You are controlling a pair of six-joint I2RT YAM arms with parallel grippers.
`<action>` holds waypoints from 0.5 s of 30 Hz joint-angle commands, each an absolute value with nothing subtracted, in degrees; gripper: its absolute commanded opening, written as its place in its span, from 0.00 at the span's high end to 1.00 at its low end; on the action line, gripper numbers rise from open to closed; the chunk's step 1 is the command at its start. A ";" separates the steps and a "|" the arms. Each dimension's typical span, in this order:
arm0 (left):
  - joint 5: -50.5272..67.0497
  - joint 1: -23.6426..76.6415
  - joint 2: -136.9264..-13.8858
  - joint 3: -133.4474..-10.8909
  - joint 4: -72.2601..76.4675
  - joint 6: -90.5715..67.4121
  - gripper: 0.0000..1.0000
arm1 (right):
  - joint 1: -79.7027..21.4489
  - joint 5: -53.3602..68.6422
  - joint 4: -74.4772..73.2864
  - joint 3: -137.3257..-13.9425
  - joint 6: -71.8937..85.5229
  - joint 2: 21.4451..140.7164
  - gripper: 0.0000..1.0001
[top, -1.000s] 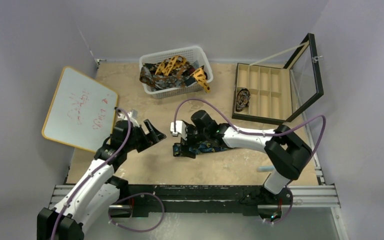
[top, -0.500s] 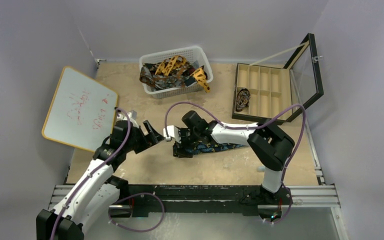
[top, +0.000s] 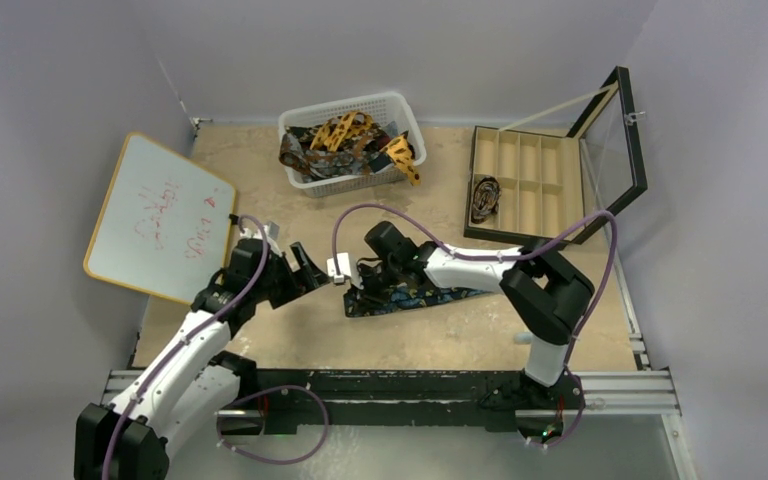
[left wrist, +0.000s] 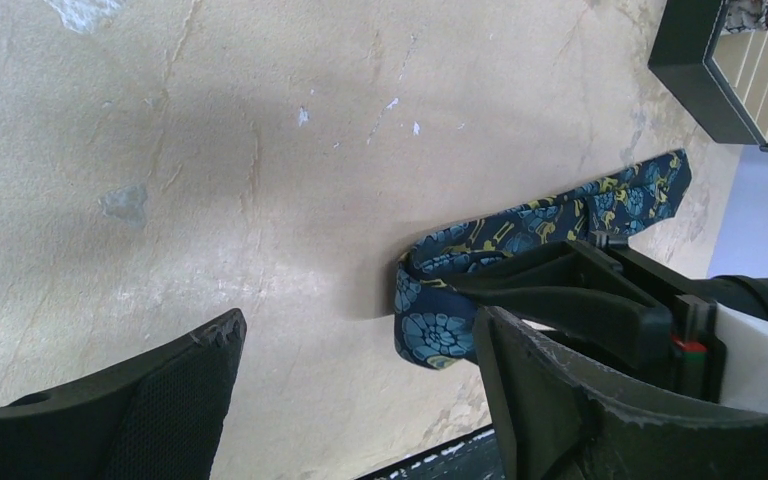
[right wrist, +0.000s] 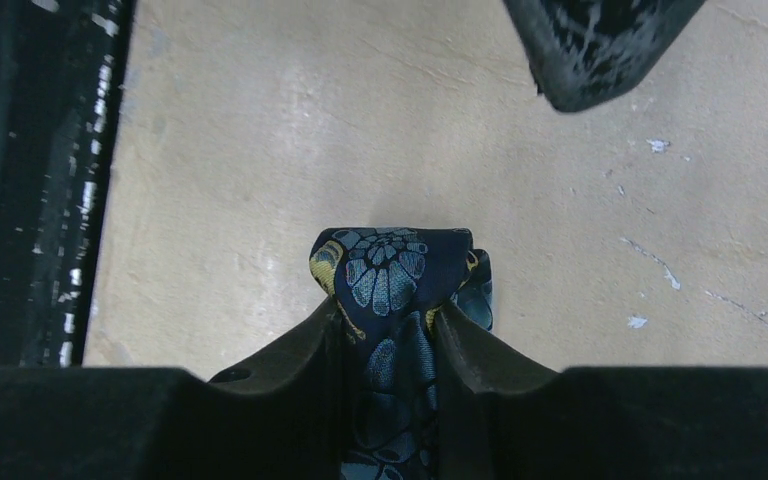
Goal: Roll the ties
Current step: Roll the tie at the center of the board.
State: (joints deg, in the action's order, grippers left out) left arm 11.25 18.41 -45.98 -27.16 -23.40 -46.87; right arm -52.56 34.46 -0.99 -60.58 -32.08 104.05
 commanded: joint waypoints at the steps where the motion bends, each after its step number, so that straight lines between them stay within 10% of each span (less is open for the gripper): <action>1: 13.03 18.28 -47.26 -28.59 -20.69 -45.45 0.18 | -53.06 38.45 -0.41 -60.07 -31.19 100.89 0.62; 15: 15.99 18.18 -49.64 -27.52 -18.38 -45.22 0.18 | -53.04 36.48 4.56 -57.39 -24.28 93.43 0.30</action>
State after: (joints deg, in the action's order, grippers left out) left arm 14.76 18.39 -49.60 -27.16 -20.53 -46.68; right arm -52.88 36.71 -0.30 -59.64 -29.26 101.01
